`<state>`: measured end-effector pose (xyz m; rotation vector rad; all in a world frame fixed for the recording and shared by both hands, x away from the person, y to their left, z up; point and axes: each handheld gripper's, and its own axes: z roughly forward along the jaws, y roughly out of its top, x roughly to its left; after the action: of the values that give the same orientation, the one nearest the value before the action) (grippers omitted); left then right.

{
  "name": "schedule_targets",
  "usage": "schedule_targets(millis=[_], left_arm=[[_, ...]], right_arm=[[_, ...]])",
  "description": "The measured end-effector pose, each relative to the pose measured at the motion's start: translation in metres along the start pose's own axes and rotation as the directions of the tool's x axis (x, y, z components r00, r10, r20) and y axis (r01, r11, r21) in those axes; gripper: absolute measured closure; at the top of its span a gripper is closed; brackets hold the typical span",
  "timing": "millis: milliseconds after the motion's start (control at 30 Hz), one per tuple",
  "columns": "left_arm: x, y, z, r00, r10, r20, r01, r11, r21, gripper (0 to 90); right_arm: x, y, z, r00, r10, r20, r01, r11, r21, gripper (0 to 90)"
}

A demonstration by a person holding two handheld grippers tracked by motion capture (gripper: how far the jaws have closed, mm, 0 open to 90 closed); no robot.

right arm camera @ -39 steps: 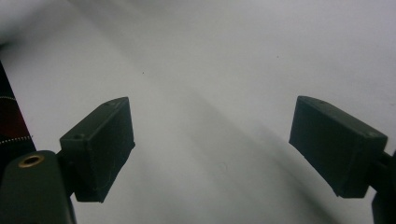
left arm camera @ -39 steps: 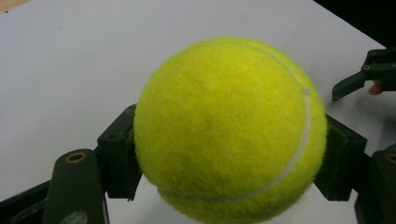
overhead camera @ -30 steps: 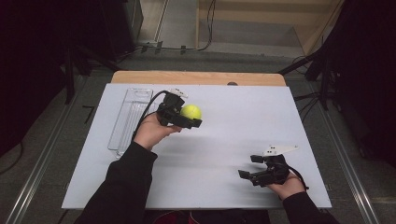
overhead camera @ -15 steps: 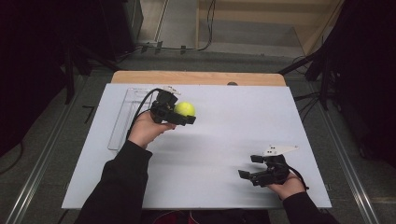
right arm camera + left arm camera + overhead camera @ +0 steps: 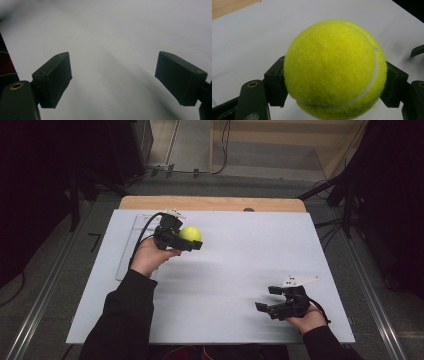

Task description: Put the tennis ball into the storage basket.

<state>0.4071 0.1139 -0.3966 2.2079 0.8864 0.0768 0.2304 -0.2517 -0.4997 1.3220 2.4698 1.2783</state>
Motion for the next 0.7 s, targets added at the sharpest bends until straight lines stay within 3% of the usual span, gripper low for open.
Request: schedule_targets(millis=[700], left_arm=[[0.02,-0.006,-0.013,0.9977,-0.049,-0.047,0.049,0.9988,-0.012,25.6]], right_arm=[[0.0,0.0,0.0,1.0,0.0,0.001,0.0,1.0,-0.002,12.0]])
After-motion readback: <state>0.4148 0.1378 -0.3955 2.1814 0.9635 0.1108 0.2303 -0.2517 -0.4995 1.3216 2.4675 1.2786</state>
